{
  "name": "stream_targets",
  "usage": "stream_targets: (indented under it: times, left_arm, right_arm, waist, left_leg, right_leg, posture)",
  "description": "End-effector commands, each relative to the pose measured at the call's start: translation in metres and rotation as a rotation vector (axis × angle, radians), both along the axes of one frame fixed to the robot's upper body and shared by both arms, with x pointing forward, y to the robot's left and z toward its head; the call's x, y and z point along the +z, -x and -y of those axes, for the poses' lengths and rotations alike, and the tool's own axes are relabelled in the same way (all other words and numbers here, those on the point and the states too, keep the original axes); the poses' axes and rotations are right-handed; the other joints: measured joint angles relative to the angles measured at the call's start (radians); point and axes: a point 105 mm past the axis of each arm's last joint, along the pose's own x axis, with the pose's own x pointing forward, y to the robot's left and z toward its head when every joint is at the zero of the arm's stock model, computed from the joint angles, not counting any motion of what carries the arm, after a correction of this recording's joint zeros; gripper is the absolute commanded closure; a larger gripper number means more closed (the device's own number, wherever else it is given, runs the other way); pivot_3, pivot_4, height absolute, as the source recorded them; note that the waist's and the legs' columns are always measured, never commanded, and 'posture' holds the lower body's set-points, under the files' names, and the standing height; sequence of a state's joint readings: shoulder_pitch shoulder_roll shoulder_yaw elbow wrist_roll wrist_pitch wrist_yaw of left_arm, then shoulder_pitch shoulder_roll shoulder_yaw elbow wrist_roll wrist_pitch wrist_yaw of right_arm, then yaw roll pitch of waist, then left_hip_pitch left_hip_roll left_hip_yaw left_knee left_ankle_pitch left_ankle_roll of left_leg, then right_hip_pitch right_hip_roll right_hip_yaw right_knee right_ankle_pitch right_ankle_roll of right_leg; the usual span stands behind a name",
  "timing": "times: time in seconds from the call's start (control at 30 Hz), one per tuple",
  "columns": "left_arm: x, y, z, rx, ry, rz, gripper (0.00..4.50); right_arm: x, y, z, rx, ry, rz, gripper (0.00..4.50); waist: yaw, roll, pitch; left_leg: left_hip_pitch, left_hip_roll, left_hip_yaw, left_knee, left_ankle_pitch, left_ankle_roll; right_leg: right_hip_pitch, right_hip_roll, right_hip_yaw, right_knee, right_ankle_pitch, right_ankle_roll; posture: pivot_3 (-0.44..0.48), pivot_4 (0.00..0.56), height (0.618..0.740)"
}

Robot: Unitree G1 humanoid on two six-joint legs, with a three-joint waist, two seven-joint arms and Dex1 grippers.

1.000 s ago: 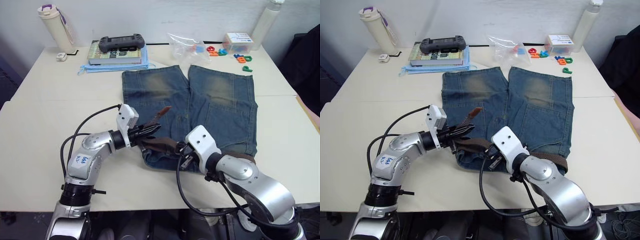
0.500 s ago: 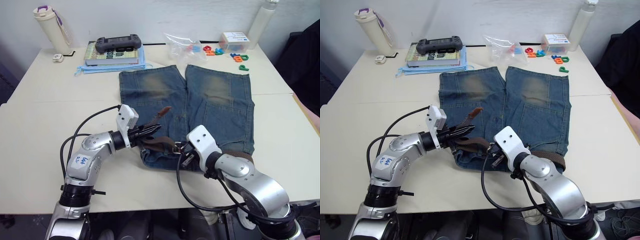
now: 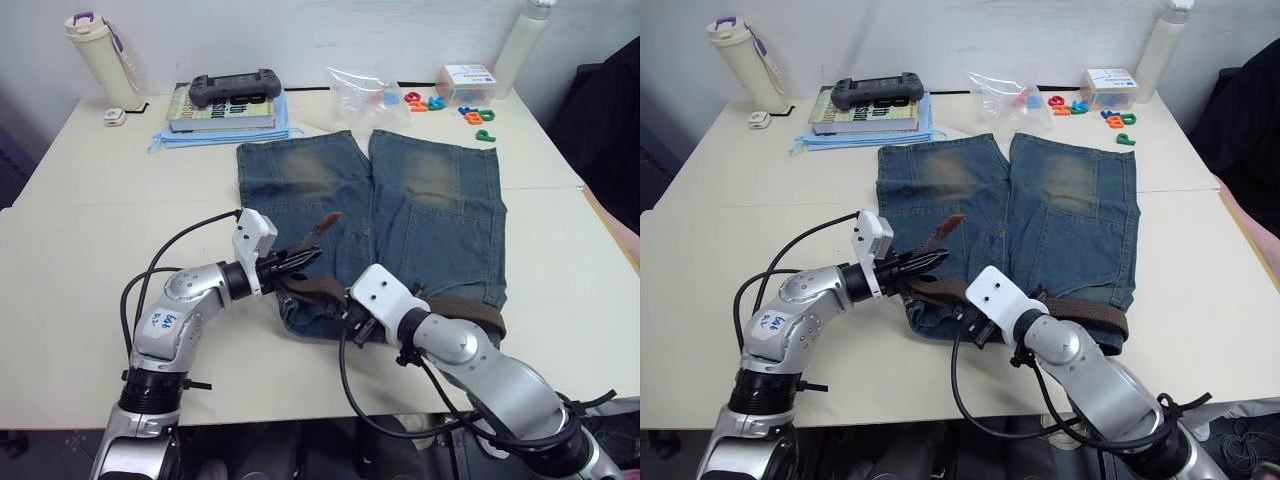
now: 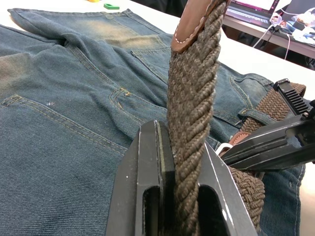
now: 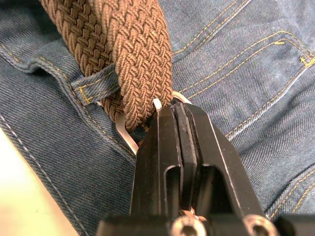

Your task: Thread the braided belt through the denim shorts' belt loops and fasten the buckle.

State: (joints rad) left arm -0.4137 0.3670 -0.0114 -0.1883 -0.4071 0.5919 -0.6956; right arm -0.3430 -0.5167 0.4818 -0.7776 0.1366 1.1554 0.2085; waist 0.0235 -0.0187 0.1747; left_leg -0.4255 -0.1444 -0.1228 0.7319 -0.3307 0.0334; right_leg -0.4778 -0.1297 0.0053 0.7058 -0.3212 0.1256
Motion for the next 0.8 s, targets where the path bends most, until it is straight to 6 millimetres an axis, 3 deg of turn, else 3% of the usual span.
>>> stream_targets:
  times: [0.03, 0.33, 0.47, 0.63, 0.7, 0.8]
  left_arm:
    - [0.018, 0.006, 0.012, -0.04, 0.035, 0.056, 4.5]
    - [0.033, -0.003, 0.039, -0.069, 0.129, 0.05, 4.5]
    - [0.05, -0.016, 0.06, -0.093, 0.18, 0.06, 4.5]
    - [0.06, -0.032, 0.108, -0.152, 0.184, 0.036, 4.5]
    - [0.063, -0.034, 0.119, -0.176, 0.18, 0.051, 4.5]
    - [0.065, -0.034, 0.152, -0.249, 0.147, 0.072, 4.5]
  right_arm:
    - [-0.023, 0.009, -0.005, 0.053, 0.079, -0.095, 4.42]
    - [-0.04, 0.02, -0.011, 0.225, 0.301, -0.118, 4.42]
    - [-0.049, 0.022, -0.009, 0.283, 0.398, -0.121, 4.42]
    - [-0.057, 0.022, -0.007, 0.349, 0.49, -0.122, 4.42]
    - [-0.059, 0.023, -0.008, 0.367, 0.498, -0.122, 4.42]
    - [-0.064, 0.029, -0.012, 0.417, 0.508, -0.142, 4.42]
  waist:
    - [0.0, 0.0, -0.001]
    - [0.0, -0.005, -0.004]
    - [0.002, -0.01, -0.009]
    - [0.003, -0.013, -0.013]
    - [0.0, -0.014, -0.015]
    - [0.0, -0.013, -0.015]
  left_leg:
    - [0.0, 0.0, 0.0, 0.0, 0.0, 0.0]
    - [0.0, 0.0, 0.0, 0.001, 0.0, 0.0]
    - [0.001, 0.0, 0.0, 0.001, 0.0, 0.0]
    - [0.003, 0.0, 0.0, 0.001, -0.001, 0.0]
    - [0.003, 0.0, -0.001, 0.001, -0.001, 0.0]
    - [0.003, 0.0, -0.001, 0.001, -0.001, 0.0]
  right_leg:
    - [0.0, 0.0, 0.0, 0.0, 0.0, 0.0]
    - [0.001, 0.0, 0.0, 0.0, 0.0, 0.0]
    - [0.001, 0.0, -0.001, 0.0, 0.0, 0.0]
    - [0.004, 0.0, -0.001, -0.001, 0.0, 0.0]
    - [0.004, 0.0, -0.002, -0.002, 0.0, 0.0]
    - [0.004, 0.0, -0.001, -0.002, 0.0, 0.0]
  posture:
    - [0.0, 0.15, 0.659]
    - [0.0, 0.15, 0.659]
    - [0.0, 0.15, 0.659]
    - [0.0, 0.15, 0.659]
    - [0.0, 0.15, 0.659]
    - [0.0, 0.15, 0.659]
